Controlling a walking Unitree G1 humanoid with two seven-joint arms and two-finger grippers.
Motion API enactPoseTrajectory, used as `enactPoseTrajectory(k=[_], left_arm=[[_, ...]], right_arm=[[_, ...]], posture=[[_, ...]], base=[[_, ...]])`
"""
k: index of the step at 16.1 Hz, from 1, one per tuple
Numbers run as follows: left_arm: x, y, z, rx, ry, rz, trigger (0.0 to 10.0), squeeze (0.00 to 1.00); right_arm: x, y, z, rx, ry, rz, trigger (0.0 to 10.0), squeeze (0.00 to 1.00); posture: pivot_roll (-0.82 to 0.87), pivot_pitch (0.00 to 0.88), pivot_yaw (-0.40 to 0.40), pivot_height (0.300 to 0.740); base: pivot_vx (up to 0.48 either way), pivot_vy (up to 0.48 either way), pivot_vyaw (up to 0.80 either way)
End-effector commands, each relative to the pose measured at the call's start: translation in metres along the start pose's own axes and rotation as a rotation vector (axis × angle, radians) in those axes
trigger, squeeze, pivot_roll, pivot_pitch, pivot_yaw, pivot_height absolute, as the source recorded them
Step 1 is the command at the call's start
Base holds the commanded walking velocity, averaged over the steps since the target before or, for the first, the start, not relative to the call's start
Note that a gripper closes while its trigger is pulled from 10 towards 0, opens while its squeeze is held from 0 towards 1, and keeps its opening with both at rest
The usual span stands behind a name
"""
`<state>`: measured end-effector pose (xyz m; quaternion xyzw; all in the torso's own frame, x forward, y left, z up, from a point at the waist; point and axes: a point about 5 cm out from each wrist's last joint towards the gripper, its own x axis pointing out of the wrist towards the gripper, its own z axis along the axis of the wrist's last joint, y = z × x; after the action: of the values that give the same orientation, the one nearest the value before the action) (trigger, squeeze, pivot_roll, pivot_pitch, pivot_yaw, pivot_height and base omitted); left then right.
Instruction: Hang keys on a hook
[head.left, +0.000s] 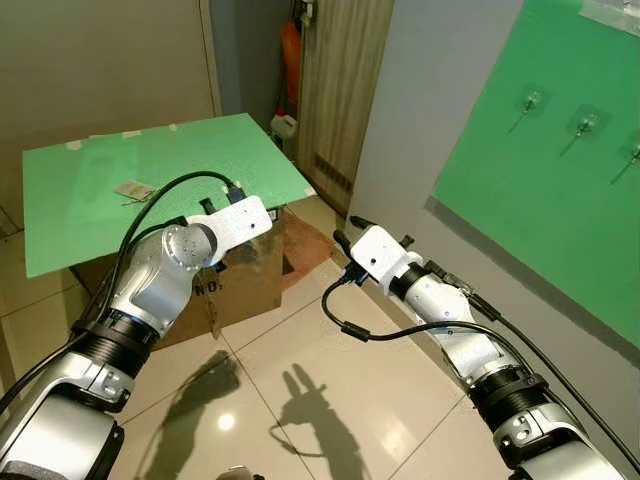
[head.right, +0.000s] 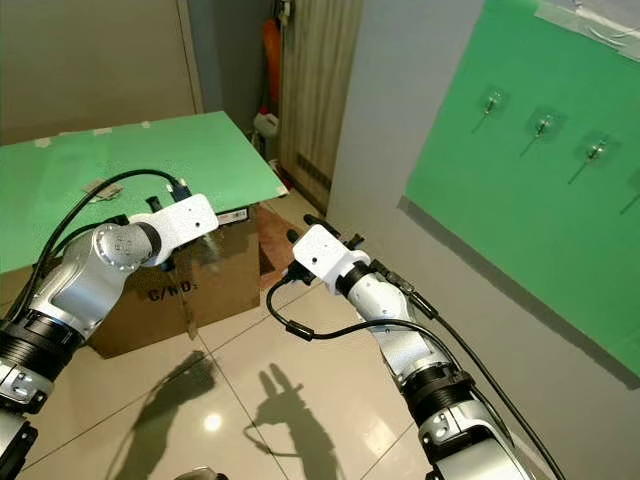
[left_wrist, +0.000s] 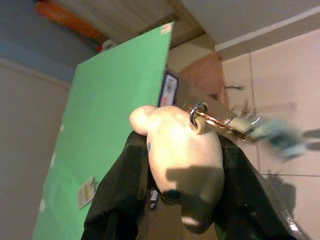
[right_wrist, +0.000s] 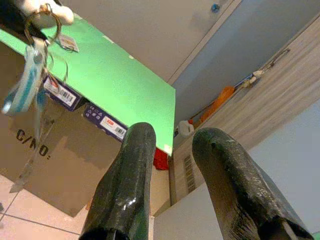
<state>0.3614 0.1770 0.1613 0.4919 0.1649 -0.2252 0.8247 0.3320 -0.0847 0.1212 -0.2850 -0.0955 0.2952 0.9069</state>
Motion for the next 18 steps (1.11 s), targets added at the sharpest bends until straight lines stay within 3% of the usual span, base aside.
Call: enactPoseTrajectory(k=[1, 5, 10, 12, 14, 15, 16, 18], left_arm=[[-0.001, 0.006, 0.008, 0.054, -0.018, -0.009, 0.0, 0.0], [-0.001, 0.007, 0.008, 0.105, -0.018, -0.044, 0.0, 0.0], [-0.003, 0.024, 0.026, 0.142, -0.083, -0.021, 0.0, 0.0], [-0.003, 0.018, 0.03, 0.158, -0.132, -0.062, 0.0, 0.0], [-0.002, 0.009, 0.032, 0.121, -0.194, -0.094, 0.0, 0.0], [-0.003, 0.008, 0.03, 0.051, -0.227, -0.084, 0.0, 0.0], [-0.005, 0.011, 0.03, -0.02, -0.266, -0.056, 0.0, 0.0], [-0.009, 0.019, 0.024, -0.085, -0.282, 0.002, 0.0, 0.0]], right_arm=[[-0.001, 0.002, 0.0, 0.001, 0.002, 0.011, 10.0, 0.0], [-0.002, 0.012, 0.001, 0.011, -0.006, 0.026, 10.0, 0.0], [-0.002, 0.02, 0.004, -0.005, -0.022, 0.073, 10.0, 0.0], [-0.002, 0.018, 0.005, 0.001, -0.03, 0.081, 10.0, 0.0], [0.0, 0.007, 0.005, 0.037, -0.024, 0.057, 10.0, 0.0], [0.001, 0.0, 0.005, 0.082, -0.022, 0.053, 10.0, 0.0], [0.001, -0.006, 0.006, 0.131, -0.02, 0.053, 10.0, 0.0], [0.001, -0.016, 0.004, 0.212, -0.005, 0.066, 10.0, 0.0]], posture=[[0.02, 0.03, -0.039, 0.74], [0.02, 0.025, -0.02, 0.74], [0.02, 0.009, -0.016, 0.74], [0.02, 0.011, -0.018, 0.74], [0.02, 0.014, -0.02, 0.74], [0.01, 0.019, -0.019, 0.74], [0.01, 0.019, -0.019, 0.74], [0.02, 0.022, -0.023, 0.74]], base=[[0.0, 0.0, 0.0], [0.0, 0.0, 0.0], [0.0, 0.0, 0.0], [0.0, 0.0, 0.0], [0.0, 0.0, 0.0], [0.0, 0.0, 0.0], [0.0, 0.0, 0.0], [0.0, 0.0, 0.0]])
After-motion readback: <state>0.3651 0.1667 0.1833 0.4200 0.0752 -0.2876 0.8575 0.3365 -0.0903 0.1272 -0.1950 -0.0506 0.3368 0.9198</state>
